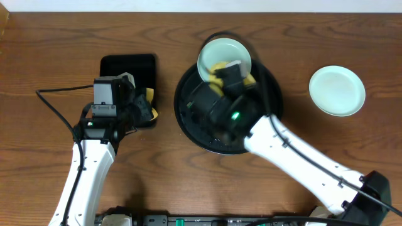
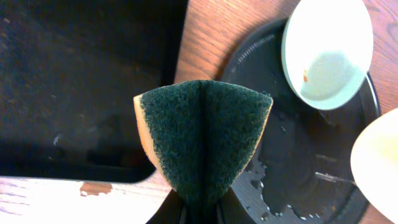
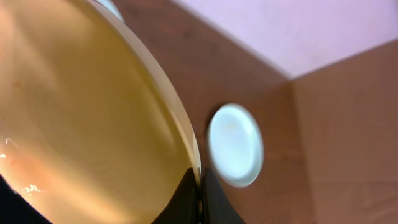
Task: Clean dirty plates on tray and stack at the side
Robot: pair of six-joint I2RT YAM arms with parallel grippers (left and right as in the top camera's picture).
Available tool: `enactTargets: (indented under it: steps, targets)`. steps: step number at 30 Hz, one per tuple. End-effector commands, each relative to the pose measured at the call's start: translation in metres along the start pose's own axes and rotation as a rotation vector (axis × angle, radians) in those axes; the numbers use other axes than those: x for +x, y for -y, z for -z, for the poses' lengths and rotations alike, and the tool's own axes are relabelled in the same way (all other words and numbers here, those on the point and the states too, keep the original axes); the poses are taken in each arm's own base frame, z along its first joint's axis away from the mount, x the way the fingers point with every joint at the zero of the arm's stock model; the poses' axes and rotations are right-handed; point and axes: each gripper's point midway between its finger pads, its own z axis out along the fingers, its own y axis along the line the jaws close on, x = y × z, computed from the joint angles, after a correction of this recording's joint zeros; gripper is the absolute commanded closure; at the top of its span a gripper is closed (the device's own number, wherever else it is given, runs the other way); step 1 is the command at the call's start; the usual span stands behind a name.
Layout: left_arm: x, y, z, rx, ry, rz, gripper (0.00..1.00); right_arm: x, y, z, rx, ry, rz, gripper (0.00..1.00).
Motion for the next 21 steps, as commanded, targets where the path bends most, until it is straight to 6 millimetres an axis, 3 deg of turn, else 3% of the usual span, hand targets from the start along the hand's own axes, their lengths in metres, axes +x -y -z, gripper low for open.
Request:
enactTargets:
  steps: [1,8,16,21]
  targets:
    - [0.005,0.016,0.004,0.090,-0.040,0.010,0.92,-0.022,0.026,0.021,0.181,0.150,-0.060,0.99]
    - [0.025,0.053,0.012,0.305,-0.152,0.013,0.93,-0.021,0.025,0.023,0.191,0.167,-0.097,0.99]
    - [0.065,0.106,0.034,0.563,-0.339,-0.028,0.92,-0.001,0.002,-0.003,0.013,0.007,-0.145,0.99]
    - [0.089,0.127,0.039,0.600,-0.430,-0.033,0.92,0.004,-0.003,-0.011,-0.036,-0.041,-0.159,0.99]
